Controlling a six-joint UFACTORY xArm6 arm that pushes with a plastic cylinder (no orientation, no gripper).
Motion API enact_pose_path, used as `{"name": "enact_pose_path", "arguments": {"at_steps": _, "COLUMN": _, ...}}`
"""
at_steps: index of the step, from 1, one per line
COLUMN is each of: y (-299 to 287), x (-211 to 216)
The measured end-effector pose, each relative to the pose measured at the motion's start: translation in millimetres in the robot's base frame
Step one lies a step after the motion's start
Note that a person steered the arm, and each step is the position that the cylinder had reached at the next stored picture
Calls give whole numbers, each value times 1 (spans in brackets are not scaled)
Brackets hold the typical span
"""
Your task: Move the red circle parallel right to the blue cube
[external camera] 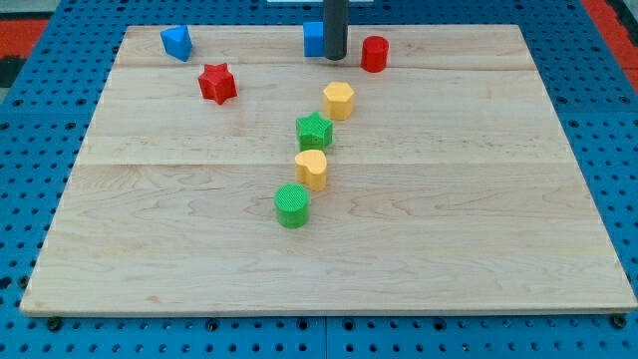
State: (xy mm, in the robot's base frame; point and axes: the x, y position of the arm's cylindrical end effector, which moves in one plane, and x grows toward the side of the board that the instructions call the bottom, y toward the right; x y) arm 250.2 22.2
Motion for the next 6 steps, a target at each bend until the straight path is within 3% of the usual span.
{"name": "enact_pose_path", "arguments": {"at_steps": 3, "y": 29, "x": 25}}
{"name": "enact_pose_path", "arguments": {"at_steps": 5, "y": 84, "x": 7}}
{"name": "enact_pose_path", "arguments": {"at_steps": 6, "y": 49, "x": 2}}
